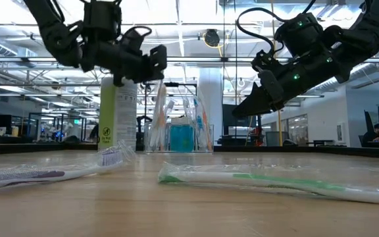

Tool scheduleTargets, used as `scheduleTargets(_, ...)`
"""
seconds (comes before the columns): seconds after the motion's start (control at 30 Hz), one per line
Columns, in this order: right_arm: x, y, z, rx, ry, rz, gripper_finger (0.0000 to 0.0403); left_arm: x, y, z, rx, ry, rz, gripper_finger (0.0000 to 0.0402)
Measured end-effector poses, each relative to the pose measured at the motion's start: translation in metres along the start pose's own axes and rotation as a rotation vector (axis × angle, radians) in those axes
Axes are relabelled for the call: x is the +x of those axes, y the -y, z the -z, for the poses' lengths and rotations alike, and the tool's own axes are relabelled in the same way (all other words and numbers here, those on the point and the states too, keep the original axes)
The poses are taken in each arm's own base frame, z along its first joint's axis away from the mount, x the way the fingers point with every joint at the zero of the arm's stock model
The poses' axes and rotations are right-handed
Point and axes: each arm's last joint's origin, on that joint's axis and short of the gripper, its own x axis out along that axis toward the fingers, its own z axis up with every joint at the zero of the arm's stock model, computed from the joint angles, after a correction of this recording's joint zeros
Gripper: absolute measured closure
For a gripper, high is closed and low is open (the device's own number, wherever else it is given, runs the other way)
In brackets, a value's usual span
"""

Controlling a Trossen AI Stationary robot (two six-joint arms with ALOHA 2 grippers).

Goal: Pick & Place toothbrushing station
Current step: Put the orange toothbrush into the transparent organizer

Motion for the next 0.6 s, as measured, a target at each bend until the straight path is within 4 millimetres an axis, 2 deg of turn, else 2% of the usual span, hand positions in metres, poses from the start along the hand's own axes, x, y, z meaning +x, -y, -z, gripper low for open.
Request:
scheduleTargets(0.23, 0.000, 0.000, 0.000, 0.001, 0.003, 0.000, 0.0261, -0.002, -0.008, 0.022, -0.037, -0.066, -0.021, 0.0396)
scheduleTargets(0.6, 0.000, 0.000, 0.000, 0.007, -0.001, 0.000, 0.0261, -0.001, -0.009, 0.042, -0.036, -0.182, -0.045, 0.0345)
